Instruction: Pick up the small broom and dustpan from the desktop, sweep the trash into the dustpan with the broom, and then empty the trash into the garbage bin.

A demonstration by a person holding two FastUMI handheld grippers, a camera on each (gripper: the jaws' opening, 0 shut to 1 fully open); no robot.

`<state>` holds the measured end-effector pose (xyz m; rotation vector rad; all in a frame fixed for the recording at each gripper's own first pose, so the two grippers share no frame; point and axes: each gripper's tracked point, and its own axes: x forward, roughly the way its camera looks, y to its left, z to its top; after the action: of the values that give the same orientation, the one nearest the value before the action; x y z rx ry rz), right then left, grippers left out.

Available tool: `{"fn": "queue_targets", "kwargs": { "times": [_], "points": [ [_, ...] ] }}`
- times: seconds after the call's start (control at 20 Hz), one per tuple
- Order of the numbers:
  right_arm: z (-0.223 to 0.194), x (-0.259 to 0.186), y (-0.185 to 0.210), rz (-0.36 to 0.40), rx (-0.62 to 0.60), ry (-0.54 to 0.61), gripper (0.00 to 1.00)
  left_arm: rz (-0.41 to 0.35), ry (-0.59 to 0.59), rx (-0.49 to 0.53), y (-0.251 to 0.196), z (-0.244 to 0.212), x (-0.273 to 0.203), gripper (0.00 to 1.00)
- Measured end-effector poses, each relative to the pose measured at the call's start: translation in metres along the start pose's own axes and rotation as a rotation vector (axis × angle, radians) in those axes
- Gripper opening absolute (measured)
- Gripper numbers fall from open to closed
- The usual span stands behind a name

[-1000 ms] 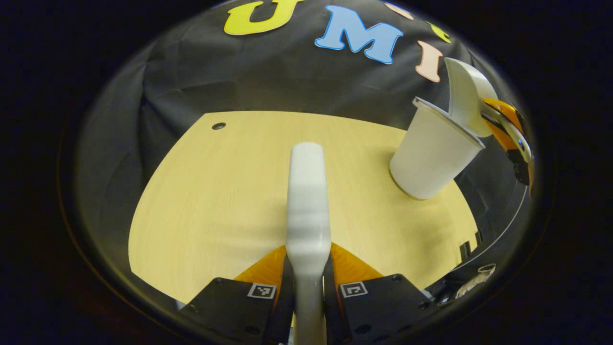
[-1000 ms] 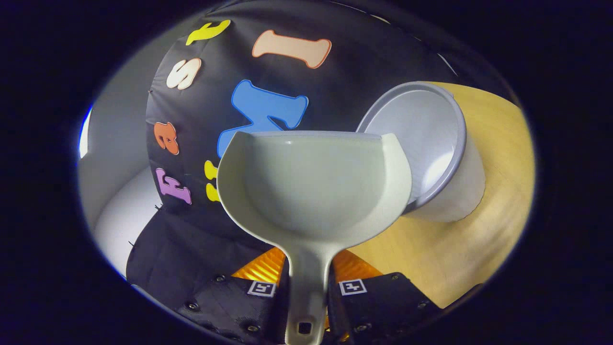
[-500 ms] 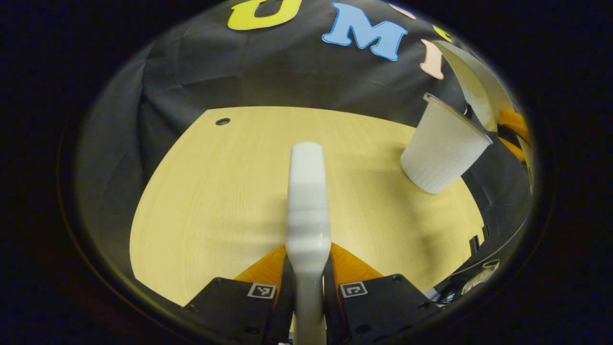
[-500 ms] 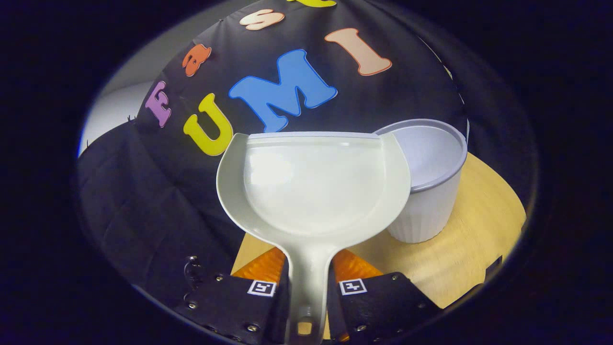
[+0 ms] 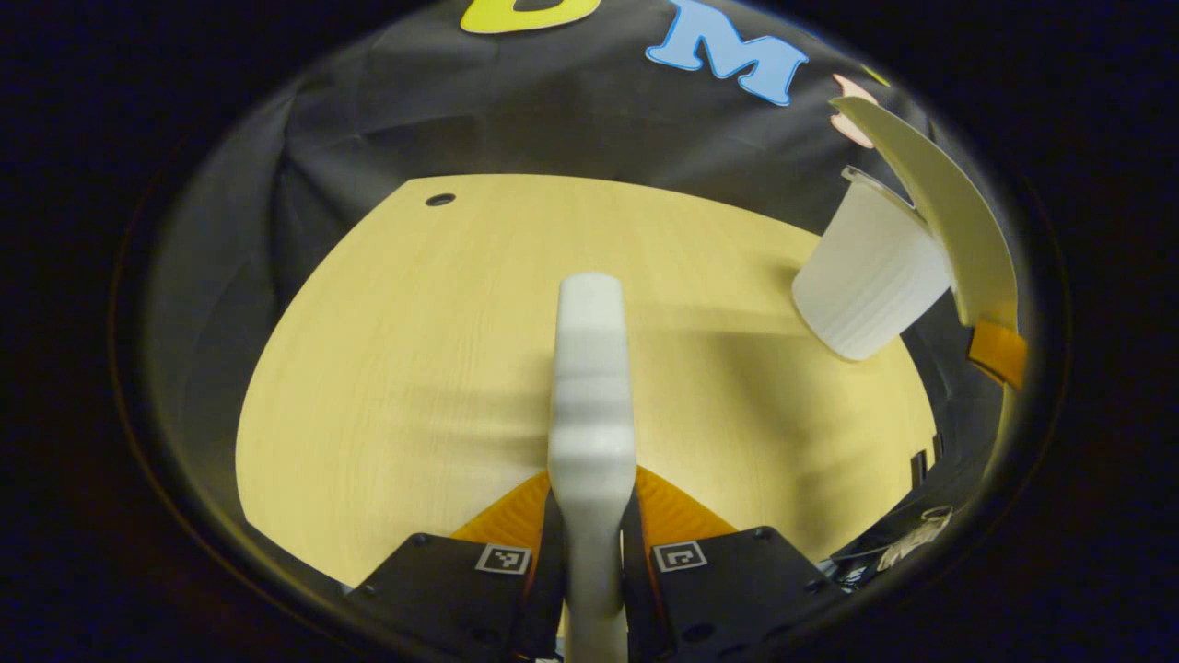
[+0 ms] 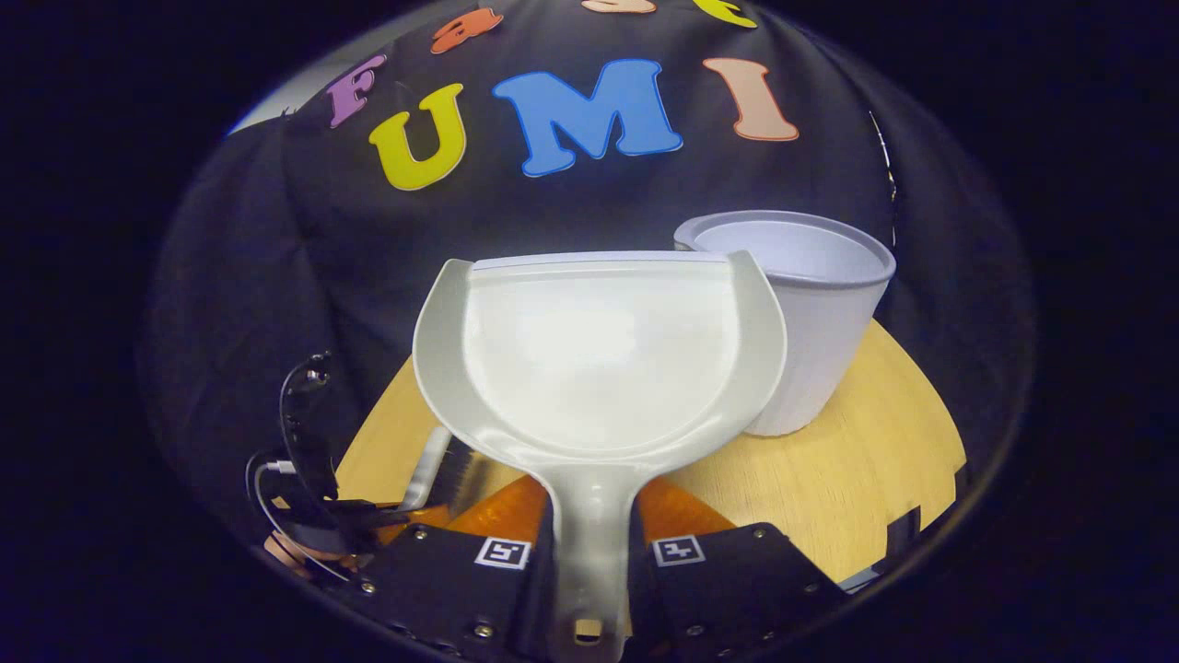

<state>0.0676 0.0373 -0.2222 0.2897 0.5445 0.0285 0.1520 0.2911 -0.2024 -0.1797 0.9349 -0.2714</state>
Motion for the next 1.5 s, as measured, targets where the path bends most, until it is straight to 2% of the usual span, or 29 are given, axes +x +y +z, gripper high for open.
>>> {"fn": "queue_targets", "kwargs": {
  "times": [0.1, 0.25, 0.45, 0.8, 0.95, 1.0, 1.05, 1.3, 1.35, 1.5],
  "points": [
    [-0.014, 0.005, -0.003, -0.03, -0.073, 0.022, 0.34, 0.006, 0.01, -0.029, 0.0, -0.004, 0.004, 0.36],
    [-0.036, 0.021, 0.0, -0.008, -0.088, 0.07, 0.34, 0.023, 0.022, -0.046, 0.004, -0.011, 0.008, 0.34],
    [-0.074, 0.044, -0.009, -0.025, -0.106, 0.155, 0.34, 0.036, 0.039, -0.049, 0.004, -0.016, 0.014, 0.34],
    [-0.12, 0.067, -0.016, -0.061, -0.072, 0.281, 0.33, 0.059, 0.082, -0.024, 0.004, -0.032, 0.02, 0.36],
    [-0.132, 0.072, -0.018, -0.065, -0.056, 0.324, 0.34, 0.072, 0.091, -0.015, 0.004, -0.034, 0.02, 0.34],
    [-0.136, 0.072, -0.018, -0.066, -0.057, 0.334, 0.34, 0.079, 0.095, -0.013, 0.005, -0.036, 0.02, 0.34],
    [-0.139, 0.072, -0.018, -0.067, -0.059, 0.343, 0.34, 0.084, 0.097, -0.012, 0.005, -0.037, 0.019, 0.39],
    [-0.154, 0.076, -0.023, -0.099, -0.024, 0.386, 0.34, 0.093, 0.094, 0.005, 0.008, -0.04, 0.02, 0.41],
    [-0.159, 0.075, -0.024, -0.108, -0.014, 0.394, 0.34, 0.093, 0.094, 0.009, 0.008, -0.041, 0.02, 0.39],
    [-0.159, 0.072, -0.026, -0.129, -0.005, 0.387, 0.35, 0.075, 0.091, 0.014, 0.006, -0.041, 0.015, 0.41]
  ]
}}
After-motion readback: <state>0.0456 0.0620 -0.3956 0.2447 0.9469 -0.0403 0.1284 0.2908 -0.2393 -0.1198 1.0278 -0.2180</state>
